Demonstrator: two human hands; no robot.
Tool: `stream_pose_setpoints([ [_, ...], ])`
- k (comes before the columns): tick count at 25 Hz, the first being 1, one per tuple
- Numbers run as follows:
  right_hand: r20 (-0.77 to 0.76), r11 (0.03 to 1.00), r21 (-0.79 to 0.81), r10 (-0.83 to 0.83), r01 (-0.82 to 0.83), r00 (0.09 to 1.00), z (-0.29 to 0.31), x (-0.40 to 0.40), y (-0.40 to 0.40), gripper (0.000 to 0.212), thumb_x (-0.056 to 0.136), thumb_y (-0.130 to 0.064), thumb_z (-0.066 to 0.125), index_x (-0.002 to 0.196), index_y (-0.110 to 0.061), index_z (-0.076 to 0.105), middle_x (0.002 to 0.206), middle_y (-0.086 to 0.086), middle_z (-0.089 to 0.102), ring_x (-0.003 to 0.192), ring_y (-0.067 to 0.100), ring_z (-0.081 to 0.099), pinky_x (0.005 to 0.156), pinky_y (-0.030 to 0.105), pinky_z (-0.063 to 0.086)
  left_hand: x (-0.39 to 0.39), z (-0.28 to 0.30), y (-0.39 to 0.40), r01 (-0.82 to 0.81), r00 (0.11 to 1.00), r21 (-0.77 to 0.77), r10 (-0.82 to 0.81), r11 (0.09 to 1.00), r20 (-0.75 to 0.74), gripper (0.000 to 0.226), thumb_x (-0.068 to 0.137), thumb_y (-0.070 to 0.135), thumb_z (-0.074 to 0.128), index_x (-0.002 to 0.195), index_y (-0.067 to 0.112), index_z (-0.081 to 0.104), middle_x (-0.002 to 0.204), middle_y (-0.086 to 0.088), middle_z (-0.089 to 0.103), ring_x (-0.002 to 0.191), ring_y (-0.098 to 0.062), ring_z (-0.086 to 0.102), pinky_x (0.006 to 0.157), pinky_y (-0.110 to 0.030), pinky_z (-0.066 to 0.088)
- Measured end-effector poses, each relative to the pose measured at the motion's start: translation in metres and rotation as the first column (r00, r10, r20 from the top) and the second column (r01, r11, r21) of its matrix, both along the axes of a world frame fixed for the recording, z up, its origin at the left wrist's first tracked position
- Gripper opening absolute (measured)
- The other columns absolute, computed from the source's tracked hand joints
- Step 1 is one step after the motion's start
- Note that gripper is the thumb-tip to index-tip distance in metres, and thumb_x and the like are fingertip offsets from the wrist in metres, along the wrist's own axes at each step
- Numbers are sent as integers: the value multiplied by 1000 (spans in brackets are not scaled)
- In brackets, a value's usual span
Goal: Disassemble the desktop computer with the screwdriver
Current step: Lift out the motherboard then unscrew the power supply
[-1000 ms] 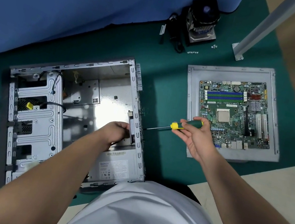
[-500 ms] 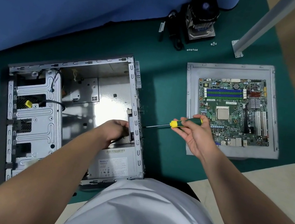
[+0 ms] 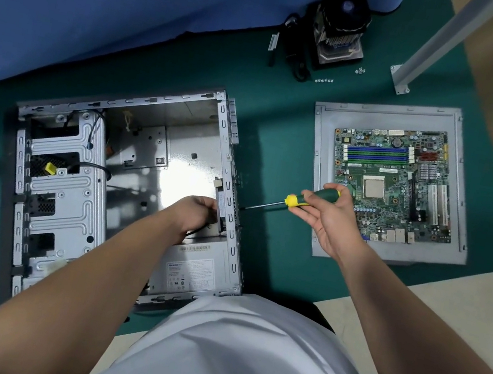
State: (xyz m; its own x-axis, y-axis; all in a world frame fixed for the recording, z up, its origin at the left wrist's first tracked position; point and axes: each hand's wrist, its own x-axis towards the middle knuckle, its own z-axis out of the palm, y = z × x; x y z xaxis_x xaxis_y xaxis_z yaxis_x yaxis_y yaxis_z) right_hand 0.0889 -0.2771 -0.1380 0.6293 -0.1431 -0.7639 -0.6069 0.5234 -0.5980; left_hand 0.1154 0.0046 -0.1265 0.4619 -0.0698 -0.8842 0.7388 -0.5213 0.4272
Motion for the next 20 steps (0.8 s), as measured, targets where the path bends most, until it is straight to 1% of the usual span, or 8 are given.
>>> stream_pose_setpoints([
  [5, -92, 996, -90, 20, -28, 996, 4, 8, 0, 37, 97, -9, 70, 124, -12, 44, 120, 32, 64, 93, 41, 75, 77, 44, 64, 0, 7, -2, 0, 1000, -2, 0, 1000, -15, 39, 91, -20, 39, 95, -1, 72, 72, 2, 74, 76, -16, 62, 55, -14, 49],
  [7, -201, 966, -189, 136, -175, 970, 9, 12, -6, 37, 102, -39, 62, 125, -17, 43, 100, 28, 74, 80, 34, 78, 65, 36, 64, 0, 12, -2, 6, 1000, -6, -6, 1000, -16, 38, 92, -20, 40, 90, 2, 71, 69, 1, 72, 69, -13, 58, 45, -11, 42],
  [9, -350, 822, -375, 303, -429, 886, 9, 13, -16, 45, 102, -60, 47, 112, -15, 47, 73, 14, 75, 55, 20, 72, 45, 25, 53, 0, 15, -3, 15, 1000, -8, -16, 1000, -18, 38, 93, -19, 40, 82, 5, 67, 64, 1, 70, 64, -12, 56, 42, -11, 38],
  [12, -376, 692, -434, 443, -577, 814, 4, 17, -27, 39, 106, -44, 45, 107, -8, 60, 61, 5, 56, 40, 14, 41, 39, 24, 27, 0, 19, -3, 28, 999, 9, -28, 1000, -16, 39, 95, -17, 41, 75, 8, 63, 52, 7, 66, 53, -8, 60, 39, -11, 37],
  [15, -238, 798, -316, 457, -513, 857, 13, 23, -33, 15, 104, -16, 44, 106, -10, 57, 76, 11, 56, 53, 13, 46, 48, 26, 33, 0, 22, -4, 39, 999, -11, -39, 999, -10, 38, 96, -16, 41, 78, 8, 65, 64, -1, 68, 62, -13, 56, 40, -11, 37],
  [17, -183, 831, -233, 473, -505, 862, 20, 24, -36, 14, 105, -18, 46, 109, -9, 57, 84, 15, 63, 62, 16, 57, 58, 27, 43, 0, 25, -3, 48, 999, -11, -48, 999, -8, 36, 96, -15, 42, 80, 9, 64, 70, -5, 64, 63, -13, 51, 40, -11, 35],
  [18, -214, 787, -257, 520, -561, 827, 22, 25, -37, 21, 107, -30, 46, 110, -13, 58, 84, 17, 67, 64, 18, 62, 61, 30, 46, 1, 26, -3, 52, 999, -10, -53, 999, -11, 35, 96, -15, 42, 81, 8, 64, 68, -4, 64, 61, -12, 51, 40, -12, 35],
  [20, -362, 516, -447, 642, -730, 676, 26, 29, -38, 40, 106, -58, 36, 101, -26, 60, 72, 10, 70, 60, 19, 63, 60, 32, 46, 1, 27, -4, 48, 999, -6, -48, 999, -19, 33, 96, -15, 43, 78, 6, 61, 57, 0, 64, 57, -11, 54, 40, -11, 37],
])
